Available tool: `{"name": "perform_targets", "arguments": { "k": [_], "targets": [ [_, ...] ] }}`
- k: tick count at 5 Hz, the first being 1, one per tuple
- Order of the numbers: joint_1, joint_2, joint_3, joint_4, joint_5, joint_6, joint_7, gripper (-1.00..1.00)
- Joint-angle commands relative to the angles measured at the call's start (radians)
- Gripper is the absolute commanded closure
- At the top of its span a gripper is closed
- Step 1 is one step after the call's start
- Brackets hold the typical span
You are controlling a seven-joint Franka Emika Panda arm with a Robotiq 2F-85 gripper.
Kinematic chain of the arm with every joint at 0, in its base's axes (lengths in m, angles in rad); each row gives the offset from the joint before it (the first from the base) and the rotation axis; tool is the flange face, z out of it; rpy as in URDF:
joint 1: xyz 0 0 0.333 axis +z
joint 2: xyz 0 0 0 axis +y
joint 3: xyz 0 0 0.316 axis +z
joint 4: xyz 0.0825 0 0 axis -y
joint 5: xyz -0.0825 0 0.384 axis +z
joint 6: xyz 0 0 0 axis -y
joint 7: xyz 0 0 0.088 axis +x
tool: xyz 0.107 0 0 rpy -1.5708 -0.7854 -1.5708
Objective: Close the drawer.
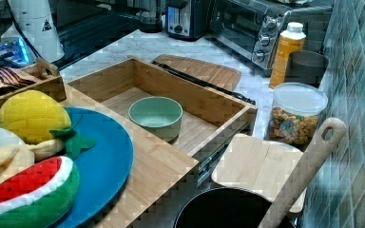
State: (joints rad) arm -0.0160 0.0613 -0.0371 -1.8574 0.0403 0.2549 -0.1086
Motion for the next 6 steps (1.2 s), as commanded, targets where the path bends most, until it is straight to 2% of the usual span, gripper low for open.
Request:
{"name": "perform_targets", "arguments": {
  "k": [1, 2, 3, 5, 6],
  "targets": [
    [0.0, 0.006, 0.0, -0.001, 0.003, 0.0, 0.0, 1.0],
    [0.018, -0.015, 0.018, -0.075, -0.013, 0.096, -0.067, 1.0],
    [0.045, 0.002, 0.04, -0.097, -0.068, 0.175, -0.118, 1.0],
    [0.076, 0.072, 0.082, -0.035, -0.127, 0.197, -0.059, 1.0],
    [0.078, 0.091, 0.084, -0.018, -0.125, 0.221, -0.097, 1.0]
  ]
}}
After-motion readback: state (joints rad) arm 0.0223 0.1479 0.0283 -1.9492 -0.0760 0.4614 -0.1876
